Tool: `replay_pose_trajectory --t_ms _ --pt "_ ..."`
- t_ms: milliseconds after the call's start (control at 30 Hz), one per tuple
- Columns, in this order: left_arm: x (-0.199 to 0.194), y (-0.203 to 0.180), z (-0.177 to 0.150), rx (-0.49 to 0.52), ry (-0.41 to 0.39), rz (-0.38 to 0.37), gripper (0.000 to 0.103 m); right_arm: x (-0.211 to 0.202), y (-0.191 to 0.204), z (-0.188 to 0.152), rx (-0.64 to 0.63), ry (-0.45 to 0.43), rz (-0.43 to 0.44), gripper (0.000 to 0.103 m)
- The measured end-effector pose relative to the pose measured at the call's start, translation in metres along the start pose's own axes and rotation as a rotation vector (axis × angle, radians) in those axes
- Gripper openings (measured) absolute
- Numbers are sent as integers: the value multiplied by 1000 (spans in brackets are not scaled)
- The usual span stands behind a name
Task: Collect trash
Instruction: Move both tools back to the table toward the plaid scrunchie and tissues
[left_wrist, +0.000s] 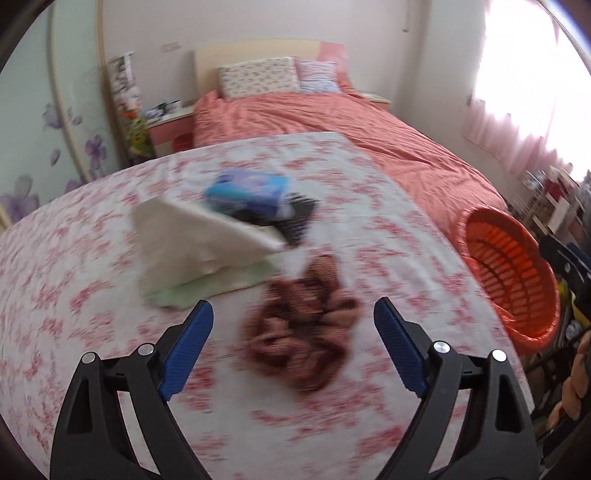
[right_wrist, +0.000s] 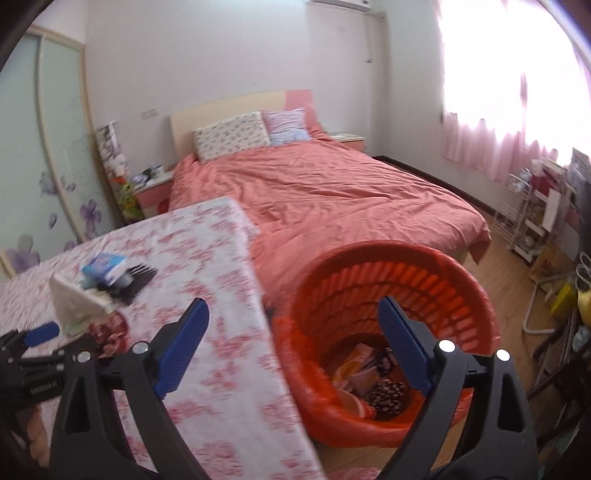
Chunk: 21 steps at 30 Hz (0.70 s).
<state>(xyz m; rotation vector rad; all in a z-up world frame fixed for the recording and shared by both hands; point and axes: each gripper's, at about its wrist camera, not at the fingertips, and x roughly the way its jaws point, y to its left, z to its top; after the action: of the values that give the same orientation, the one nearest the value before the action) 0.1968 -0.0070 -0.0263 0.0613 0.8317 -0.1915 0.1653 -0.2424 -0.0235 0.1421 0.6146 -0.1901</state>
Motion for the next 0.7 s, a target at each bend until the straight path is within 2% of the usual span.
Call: replay_pose_trajectory --t_ms 200,300,467,633,700 --pt "-3 70 -10 -109 -20 115 88 20 73 -8 -87 115 120 91" --pt "-6 97 -17 -139 -37 158 88 28 109 -16 -169 137 116 91" --pt "-12 127 -27 -162 -53 178 88 47 143 -20 -142 205 185 91" --pt "-11 144 -29 -187 -49 178 88 62 168 -26 -162 246 205 80" --pt "-10 147 -30 -196 -47 174 88 71 176 -31 -177 278 198 70"
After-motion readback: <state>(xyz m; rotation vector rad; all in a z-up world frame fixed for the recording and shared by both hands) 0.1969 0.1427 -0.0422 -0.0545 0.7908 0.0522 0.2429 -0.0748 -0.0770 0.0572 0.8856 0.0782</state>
